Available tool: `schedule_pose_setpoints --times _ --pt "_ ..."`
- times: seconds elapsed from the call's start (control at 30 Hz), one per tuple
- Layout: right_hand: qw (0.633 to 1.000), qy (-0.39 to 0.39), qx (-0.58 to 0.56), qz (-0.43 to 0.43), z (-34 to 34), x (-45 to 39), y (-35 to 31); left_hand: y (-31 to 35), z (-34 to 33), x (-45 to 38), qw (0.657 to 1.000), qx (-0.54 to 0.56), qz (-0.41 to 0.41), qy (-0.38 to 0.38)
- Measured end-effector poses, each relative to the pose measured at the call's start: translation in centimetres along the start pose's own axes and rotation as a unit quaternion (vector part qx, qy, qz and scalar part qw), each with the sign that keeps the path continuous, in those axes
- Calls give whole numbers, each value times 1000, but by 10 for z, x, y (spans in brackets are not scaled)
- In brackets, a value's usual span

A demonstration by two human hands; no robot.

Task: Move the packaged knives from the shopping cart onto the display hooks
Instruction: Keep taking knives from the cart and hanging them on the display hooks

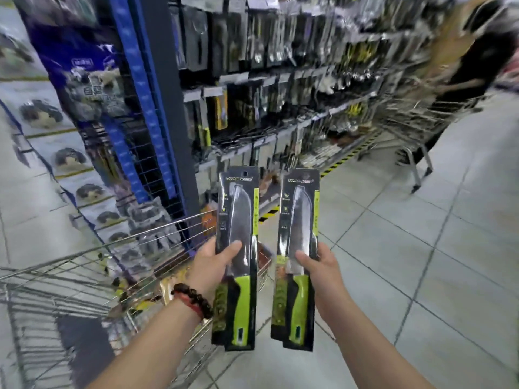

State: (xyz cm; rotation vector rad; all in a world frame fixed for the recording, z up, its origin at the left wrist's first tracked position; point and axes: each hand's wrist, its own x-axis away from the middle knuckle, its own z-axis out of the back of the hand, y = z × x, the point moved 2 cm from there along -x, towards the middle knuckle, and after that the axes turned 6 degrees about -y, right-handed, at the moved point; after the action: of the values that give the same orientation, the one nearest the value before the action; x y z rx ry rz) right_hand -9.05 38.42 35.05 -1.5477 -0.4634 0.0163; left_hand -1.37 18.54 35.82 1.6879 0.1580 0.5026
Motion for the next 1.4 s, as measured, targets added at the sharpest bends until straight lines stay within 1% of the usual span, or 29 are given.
schedule_pose_setpoints --times 0.27,0.47,0.6,0.7,0.8,1.0,1.13,1.23,1.33,1.4 --pt "999 10 -11 39 109 -41 -32 13 -122 -37 999 -28 -29 -24" --pt "998 -17 16 60 193 -98 -61 20 -215 -84 999 -11 -37 3" --pt "997 -32 26 63 230 -142 -80 29 -257 -114 999 -1 -37 23" --pt "997 -45 22 61 242 -180 -93 38 -276 -144 998 16 -46 45" --pt "996 -50 23 64 245 -223 -101 43 -289 -182 996 -1 -64 58" --pt "992 -88 51 75 246 -333 -129 49 -306 -286 995 16 -73 72" --pt "989 -100 67 85 247 -411 -159 58 -311 -359 994 41 -54 91" --pt "987 -106 66 101 249 -459 -178 68 -312 -408 993 29 -39 108" --pt "987 -113 64 91 248 -508 -190 84 -311 -449 989 45 -56 129" --pt "985 -134 59 89 243 -543 -193 93 -309 -473 987 42 -55 147"
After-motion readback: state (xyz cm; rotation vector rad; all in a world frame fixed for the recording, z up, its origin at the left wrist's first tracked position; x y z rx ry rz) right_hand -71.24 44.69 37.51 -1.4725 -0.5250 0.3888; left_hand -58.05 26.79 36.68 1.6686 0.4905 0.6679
